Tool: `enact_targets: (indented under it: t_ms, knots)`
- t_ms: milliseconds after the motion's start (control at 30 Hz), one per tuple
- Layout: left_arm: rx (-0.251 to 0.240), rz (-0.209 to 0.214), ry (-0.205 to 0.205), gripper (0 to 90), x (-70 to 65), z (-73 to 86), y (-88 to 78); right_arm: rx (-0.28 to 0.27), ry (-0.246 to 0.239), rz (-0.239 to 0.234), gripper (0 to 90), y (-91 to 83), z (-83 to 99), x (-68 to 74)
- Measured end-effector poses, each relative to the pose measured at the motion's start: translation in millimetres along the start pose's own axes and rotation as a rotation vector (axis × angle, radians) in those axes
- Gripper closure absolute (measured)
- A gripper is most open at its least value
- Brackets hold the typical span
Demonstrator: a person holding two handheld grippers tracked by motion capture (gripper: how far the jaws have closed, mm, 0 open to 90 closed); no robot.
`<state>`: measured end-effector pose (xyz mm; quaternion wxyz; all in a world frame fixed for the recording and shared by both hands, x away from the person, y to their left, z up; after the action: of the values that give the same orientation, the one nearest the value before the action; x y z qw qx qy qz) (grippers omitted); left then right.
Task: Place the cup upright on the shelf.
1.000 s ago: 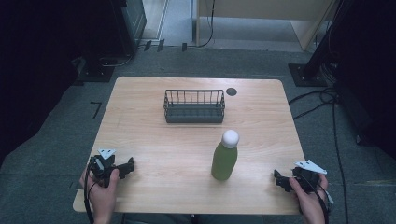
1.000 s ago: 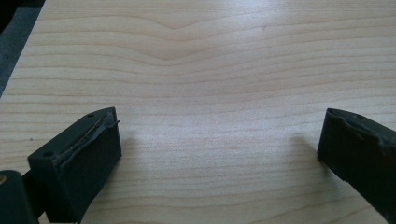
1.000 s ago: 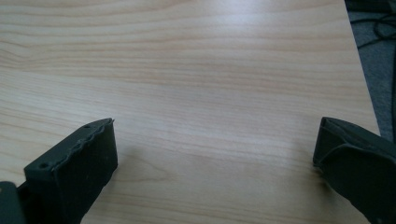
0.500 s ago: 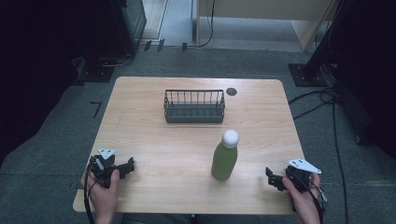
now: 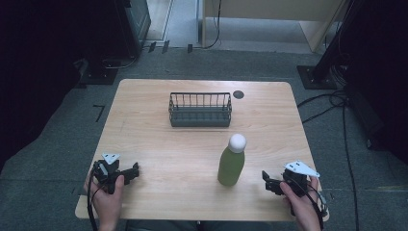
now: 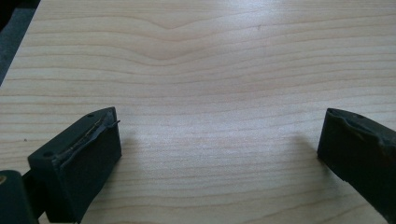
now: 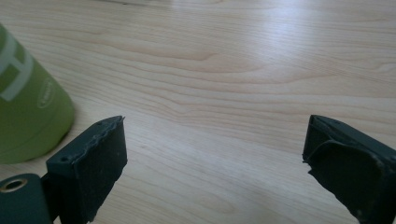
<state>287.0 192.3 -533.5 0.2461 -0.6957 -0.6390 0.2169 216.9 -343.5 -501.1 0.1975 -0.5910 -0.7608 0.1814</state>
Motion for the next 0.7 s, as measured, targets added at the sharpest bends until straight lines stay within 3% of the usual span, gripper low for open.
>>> enact_targets:
  t_ms: [333,700]
  knots:
    - [0.0,0.001,0.001,0.0,-0.1,0.0,0.0,-0.017,-0.027,-0.077,6.2,4.4,-9.6,28.7]
    - [0.001,0.005,0.004,0.0,-0.4,0.0,-0.1,-0.029,-0.054,-0.151,6.4,3.0,-15.8,50.2]
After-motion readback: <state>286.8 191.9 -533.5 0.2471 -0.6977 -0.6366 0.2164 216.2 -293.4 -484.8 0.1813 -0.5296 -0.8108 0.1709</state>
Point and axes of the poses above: each handheld gripper's, and its own axes: y roughly forward along the jaws, z roughly out of its underside, x roughly to its left, the point moved 2 cm from there along y, roughly forward along the jaws, and after that the axes turned 8 degrees about -x, right-handed, at the moved point
